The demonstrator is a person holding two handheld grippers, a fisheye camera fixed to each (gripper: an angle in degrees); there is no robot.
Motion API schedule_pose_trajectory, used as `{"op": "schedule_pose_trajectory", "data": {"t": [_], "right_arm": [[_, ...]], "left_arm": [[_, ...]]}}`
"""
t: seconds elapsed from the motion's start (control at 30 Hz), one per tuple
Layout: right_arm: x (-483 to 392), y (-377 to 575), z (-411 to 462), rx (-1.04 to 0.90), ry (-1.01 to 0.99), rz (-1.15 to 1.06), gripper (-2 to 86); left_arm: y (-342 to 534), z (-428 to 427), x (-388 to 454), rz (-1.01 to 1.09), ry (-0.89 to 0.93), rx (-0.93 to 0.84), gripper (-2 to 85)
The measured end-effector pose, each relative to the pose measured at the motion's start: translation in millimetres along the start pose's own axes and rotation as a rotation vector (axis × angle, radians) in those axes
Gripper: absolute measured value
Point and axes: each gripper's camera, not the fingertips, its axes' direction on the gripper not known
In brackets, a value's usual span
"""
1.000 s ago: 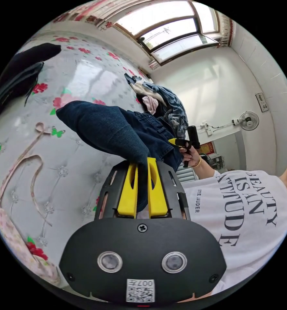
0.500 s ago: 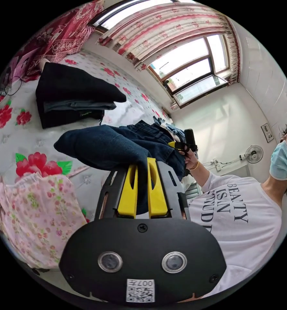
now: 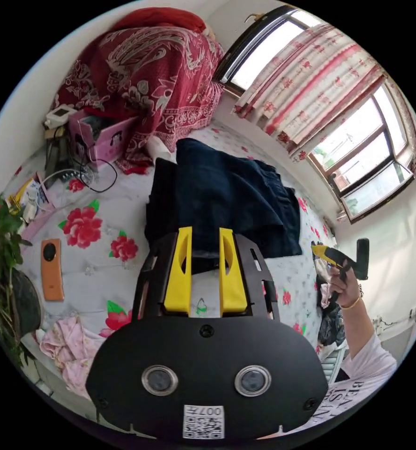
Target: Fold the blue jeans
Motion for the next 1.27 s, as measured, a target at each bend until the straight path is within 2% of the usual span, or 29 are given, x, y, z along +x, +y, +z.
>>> {"op": "schedule_pose_trajectory", "data": {"t": [0.13,0.2,0.3,0.4,0.47,0.53,0.63,0.7,0.87,1.03,1.1,1.2,1.27], "right_arm": [[69,120,20,-0.116,0.073,0.034,4.2],[99,188,9,-0.136,0.142,0.091,4.6],[146,290,-41,-0.145,0.237,0.249,5.6],[173,358,-129,-0.058,0.452,0.376,6.7],[185,392,-213,0.065,0.621,0.466,7.7],[191,415,-274,0.182,0.709,0.539,8.2],[194,449,-355,0.353,0.767,0.603,8.7],[195,466,-383,0.395,0.786,0.617,9.0],[221,486,-405,0.322,0.800,0.624,10.6],[255,485,-431,0.290,0.875,0.655,12.6],[279,484,-434,0.205,0.892,0.671,13.4],[341,495,-411,-0.063,0.801,0.794,13.9],[345,512,-423,0.057,0.774,0.870,12.7]], "left_arm": [[118,63,33,0.083,-0.064,-0.188,8.4],[201,94,71,0.121,-0.058,-0.342,8.5],[284,112,137,0.210,-0.081,-0.457,8.5],[334,127,211,0.384,-0.168,-0.520,8.0],[352,142,251,0.471,-0.197,-0.561,7.5],[363,160,284,0.519,-0.215,-0.602,7.3],[377,186,334,0.573,-0.242,-0.636,7.1],[392,208,362,0.581,-0.269,-0.679,6.9],[424,223,402,0.620,-0.390,-0.683,5.8],[438,222,420,0.593,-0.424,-0.666,4.4],[441,219,422,0.558,-0.419,-0.660,4.3],[448,216,429,0.578,-0.428,-0.666,4.4],[451,212,431,0.570,-0.434,-0.668,4.5]]}}
